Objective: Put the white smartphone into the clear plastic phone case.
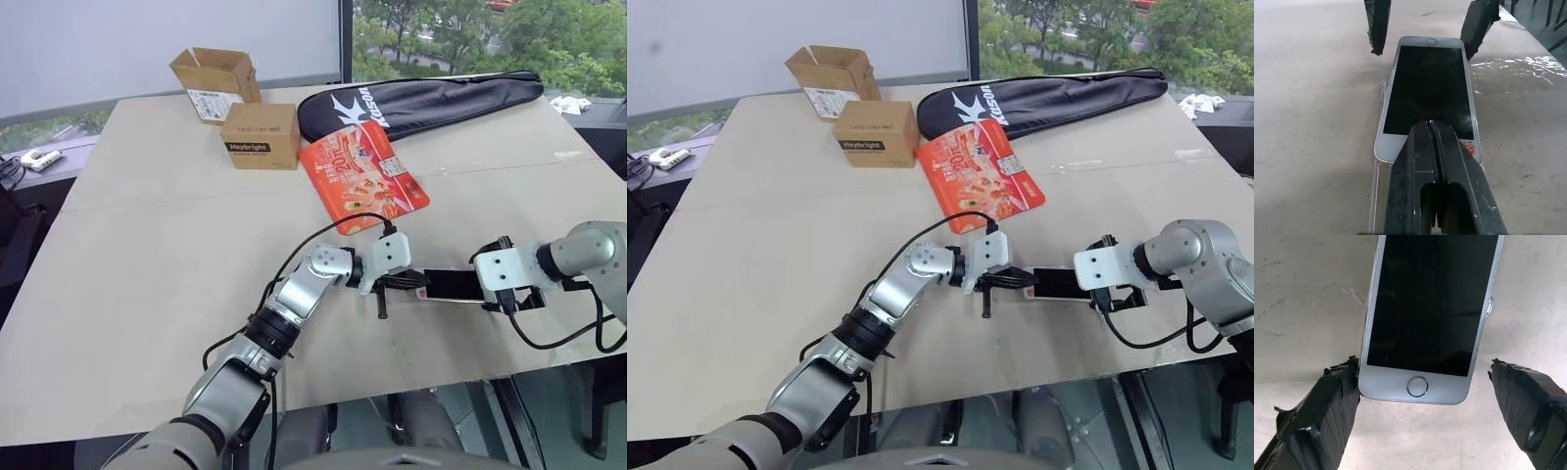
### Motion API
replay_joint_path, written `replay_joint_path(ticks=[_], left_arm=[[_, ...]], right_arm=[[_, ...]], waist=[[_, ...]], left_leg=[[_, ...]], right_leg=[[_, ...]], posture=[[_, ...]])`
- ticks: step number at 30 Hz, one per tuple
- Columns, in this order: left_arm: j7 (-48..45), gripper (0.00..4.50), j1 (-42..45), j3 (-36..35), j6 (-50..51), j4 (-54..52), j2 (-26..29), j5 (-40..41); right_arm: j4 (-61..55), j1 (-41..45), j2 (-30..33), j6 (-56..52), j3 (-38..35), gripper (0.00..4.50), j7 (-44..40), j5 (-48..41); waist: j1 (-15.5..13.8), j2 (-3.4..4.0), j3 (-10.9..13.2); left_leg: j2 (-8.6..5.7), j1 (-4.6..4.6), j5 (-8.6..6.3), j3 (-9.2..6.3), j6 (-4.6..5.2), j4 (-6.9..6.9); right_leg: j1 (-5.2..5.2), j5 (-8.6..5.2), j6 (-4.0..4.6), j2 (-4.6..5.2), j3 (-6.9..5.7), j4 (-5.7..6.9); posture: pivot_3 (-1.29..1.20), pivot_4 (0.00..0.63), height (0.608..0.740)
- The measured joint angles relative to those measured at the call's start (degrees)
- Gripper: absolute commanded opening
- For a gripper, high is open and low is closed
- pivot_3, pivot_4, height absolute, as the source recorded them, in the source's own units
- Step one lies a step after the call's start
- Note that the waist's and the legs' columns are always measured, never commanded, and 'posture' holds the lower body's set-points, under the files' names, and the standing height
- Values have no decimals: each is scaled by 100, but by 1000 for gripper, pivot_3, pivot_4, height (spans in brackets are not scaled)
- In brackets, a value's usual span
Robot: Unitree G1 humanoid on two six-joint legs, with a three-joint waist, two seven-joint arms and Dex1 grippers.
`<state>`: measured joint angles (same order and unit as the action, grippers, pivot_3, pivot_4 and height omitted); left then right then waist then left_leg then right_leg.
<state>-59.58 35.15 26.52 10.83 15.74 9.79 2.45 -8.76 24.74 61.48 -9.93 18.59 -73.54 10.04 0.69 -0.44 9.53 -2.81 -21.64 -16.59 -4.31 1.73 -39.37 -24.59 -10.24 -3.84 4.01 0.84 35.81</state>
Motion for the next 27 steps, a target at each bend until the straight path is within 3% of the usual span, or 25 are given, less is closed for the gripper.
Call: replay_joint_path(ticks=[15,27], left_arm=[[-18,0,-32,53,-4,0,-9,-18],[-26,0,-33,54,-131,79,-28,-28]], right_arm=[[2,144,-184,-331,-15,4427,49,71],[-499,-152,197,-1188,-308,4427,-382,-454]], waist=[[-25,1,0],[-56,1,1]], left_leg=[[-1,-5,1,-5,-2,2],[-1,-6,-1,-8,1,2]], right_leg=[[-2,-1,0,1,-5,-3],[-2,-1,0,2,-8,-3]], posture=[[0,150,740],[0,150,740]])
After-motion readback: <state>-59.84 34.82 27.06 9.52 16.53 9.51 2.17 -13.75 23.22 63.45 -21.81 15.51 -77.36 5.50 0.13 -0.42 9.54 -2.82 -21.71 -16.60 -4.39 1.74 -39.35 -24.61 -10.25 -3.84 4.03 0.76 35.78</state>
